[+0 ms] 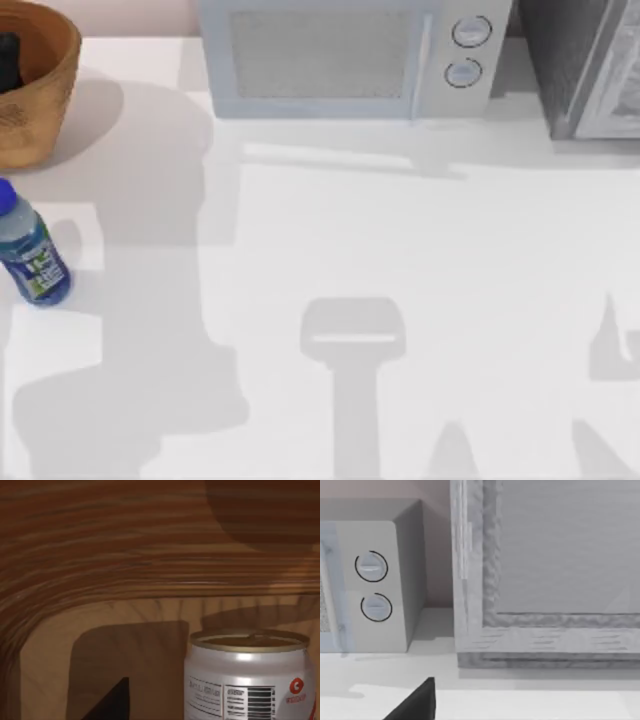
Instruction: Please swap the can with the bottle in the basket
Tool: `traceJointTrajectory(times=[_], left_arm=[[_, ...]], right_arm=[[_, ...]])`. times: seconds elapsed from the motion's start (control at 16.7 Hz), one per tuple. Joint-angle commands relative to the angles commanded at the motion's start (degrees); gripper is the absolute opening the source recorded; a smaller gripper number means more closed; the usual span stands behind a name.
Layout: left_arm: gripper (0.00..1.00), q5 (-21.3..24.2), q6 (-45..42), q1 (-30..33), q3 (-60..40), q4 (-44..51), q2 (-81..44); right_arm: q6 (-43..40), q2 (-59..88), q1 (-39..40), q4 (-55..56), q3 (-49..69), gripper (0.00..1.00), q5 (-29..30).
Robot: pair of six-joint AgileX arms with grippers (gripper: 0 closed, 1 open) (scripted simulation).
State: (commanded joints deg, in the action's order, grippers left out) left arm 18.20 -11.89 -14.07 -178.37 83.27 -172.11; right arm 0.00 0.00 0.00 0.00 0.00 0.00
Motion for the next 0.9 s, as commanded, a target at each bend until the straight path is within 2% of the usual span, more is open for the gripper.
traceJointTrajectory(times=[0.3,0.9], left_arm=[[1.0,0.0,0.1,0.1,-0.3,-0.1,-0.3],[0.25,0.0,0.1,0.1,-0.3,-0.1,-0.3]], right_arm=[[0.0,0.0,0.0,0.0,0.0,1.0,0.0],[0.0,0.0,0.0,0.0,0.0,1.0,0.0]])
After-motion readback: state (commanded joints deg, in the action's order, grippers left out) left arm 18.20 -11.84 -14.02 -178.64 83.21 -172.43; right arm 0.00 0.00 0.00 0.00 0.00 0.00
